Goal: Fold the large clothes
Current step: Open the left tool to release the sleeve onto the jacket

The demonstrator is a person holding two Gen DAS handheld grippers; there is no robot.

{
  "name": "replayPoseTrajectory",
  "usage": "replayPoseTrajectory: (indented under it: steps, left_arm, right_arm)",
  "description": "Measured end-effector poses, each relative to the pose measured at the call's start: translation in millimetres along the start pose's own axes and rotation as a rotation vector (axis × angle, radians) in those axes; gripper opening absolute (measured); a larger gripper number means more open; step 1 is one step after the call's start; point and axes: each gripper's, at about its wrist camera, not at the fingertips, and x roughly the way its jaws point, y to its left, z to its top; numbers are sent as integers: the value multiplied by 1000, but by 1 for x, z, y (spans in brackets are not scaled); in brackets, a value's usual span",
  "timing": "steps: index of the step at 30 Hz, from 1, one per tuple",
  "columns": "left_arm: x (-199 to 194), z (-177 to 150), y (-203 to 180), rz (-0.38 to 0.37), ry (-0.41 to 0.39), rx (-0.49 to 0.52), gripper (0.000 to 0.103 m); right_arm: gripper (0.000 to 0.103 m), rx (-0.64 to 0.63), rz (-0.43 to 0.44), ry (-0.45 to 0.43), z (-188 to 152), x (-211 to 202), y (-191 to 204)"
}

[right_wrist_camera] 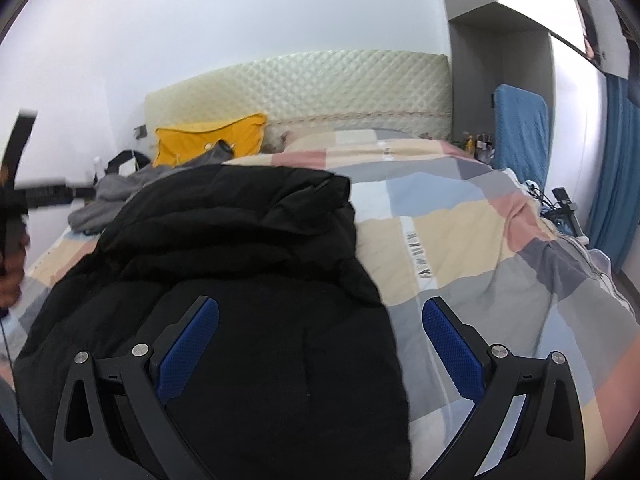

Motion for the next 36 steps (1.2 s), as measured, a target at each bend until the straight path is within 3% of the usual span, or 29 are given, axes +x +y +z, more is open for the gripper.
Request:
replayPoseTrajectory:
  steps: [3,6,10,14,18,24,31,36]
  left_arm:
    - [20,-39,26,52,9,-22,83]
    - [40,-57,50,70,74,-79,83]
    - [47,-53,63,66,81,-114,83]
    - [55,-43,61,101,43,-6,89]
    - [69,-49,76,70,90,-30,95]
    - [93,-60,87,54,194,-98,97]
    - [105,-67,82,95,194,-61,102]
    - [113,-68,80,149,210,-29,102]
  right_arm:
    - [103,-22,18,-5,-2,3,9]
    - [103,-27,31,2,-3,8,13]
    - [102,-35,52,8,-2,11,17]
    - [102,-49,60,1,-4,12,19]
    - [102,-16,91,21,0,25,15]
    - [102,-2,66,64,8,62,9]
    - [102,156,186,91,30,110,-26]
    - [102,249,214,82,42,138,-46]
